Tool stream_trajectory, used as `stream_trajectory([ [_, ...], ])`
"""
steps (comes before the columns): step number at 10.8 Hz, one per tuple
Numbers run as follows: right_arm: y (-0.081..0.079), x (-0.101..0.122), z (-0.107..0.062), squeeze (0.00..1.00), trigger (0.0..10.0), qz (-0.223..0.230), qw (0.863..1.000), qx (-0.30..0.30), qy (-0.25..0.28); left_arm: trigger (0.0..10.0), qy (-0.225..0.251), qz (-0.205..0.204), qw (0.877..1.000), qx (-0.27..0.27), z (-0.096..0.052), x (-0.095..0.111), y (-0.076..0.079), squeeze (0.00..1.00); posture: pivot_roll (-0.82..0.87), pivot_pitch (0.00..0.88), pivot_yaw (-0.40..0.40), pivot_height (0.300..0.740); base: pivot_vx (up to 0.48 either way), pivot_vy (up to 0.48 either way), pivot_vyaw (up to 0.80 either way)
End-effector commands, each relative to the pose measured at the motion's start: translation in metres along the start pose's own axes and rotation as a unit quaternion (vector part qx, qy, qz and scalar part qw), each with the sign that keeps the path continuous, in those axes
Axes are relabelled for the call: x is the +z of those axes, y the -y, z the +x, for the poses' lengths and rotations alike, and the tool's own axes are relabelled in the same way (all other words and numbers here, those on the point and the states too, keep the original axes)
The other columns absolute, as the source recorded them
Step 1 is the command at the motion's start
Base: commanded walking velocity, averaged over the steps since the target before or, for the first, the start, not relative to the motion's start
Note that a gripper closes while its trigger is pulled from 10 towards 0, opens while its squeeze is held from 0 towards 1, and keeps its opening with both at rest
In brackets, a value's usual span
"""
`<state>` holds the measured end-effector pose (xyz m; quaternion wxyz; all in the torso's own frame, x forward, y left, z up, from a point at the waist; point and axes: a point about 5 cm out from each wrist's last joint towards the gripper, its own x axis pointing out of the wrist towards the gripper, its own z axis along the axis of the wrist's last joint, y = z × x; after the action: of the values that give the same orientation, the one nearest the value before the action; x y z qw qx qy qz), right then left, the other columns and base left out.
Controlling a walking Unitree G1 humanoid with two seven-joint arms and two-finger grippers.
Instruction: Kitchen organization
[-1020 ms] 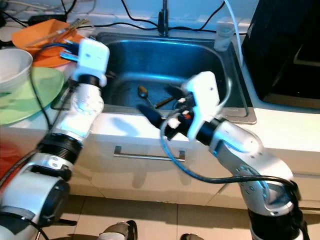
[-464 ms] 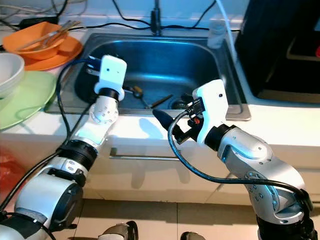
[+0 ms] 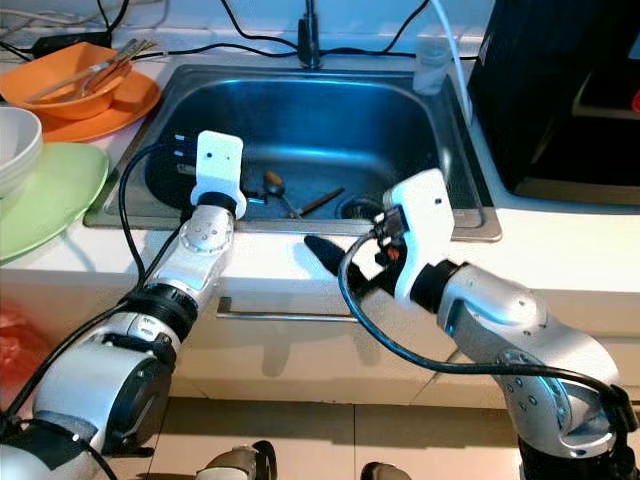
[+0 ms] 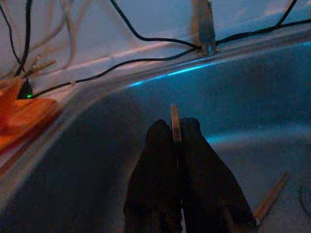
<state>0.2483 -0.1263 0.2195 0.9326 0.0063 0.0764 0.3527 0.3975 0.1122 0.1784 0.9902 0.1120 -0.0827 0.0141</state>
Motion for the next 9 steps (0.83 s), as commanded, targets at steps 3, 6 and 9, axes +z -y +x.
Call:
stream_trajectory([
  [3, -0.0037, 0.0005, -0.0055, 0.00, 10.0, -0.001, 1.000, 0.007, -0.008, 7.9, 0.001, -0.016, 1.000, -0.005, 0.0042, 0.0062, 0.0021, 0.00, -0.16, 0.171, 0.033, 0.740, 0.000, 0.000, 0.00],
  [6, -0.0061, -0.0014, -0.0065, 0.00, 10.0, 0.001, 1.000, 0.013, -0.014, 10.0, 0.000, -0.030, 1.000, -0.006, 0.0043, 0.0059, 0.0031, 1.00, -0.16, 0.172, 0.030, 0.740, 0.000, 0.000, 0.00],
  [9, -0.0070, -0.0012, -0.0057, 0.00, 10.0, 0.001, 1.000, 0.018, -0.015, 10.0, 0.002, -0.039, 0.999, -0.003, 0.0044, 0.0061, 0.0013, 1.00, -0.16, 0.170, 0.024, 0.740, 0.000, 0.000, 0.00],
])
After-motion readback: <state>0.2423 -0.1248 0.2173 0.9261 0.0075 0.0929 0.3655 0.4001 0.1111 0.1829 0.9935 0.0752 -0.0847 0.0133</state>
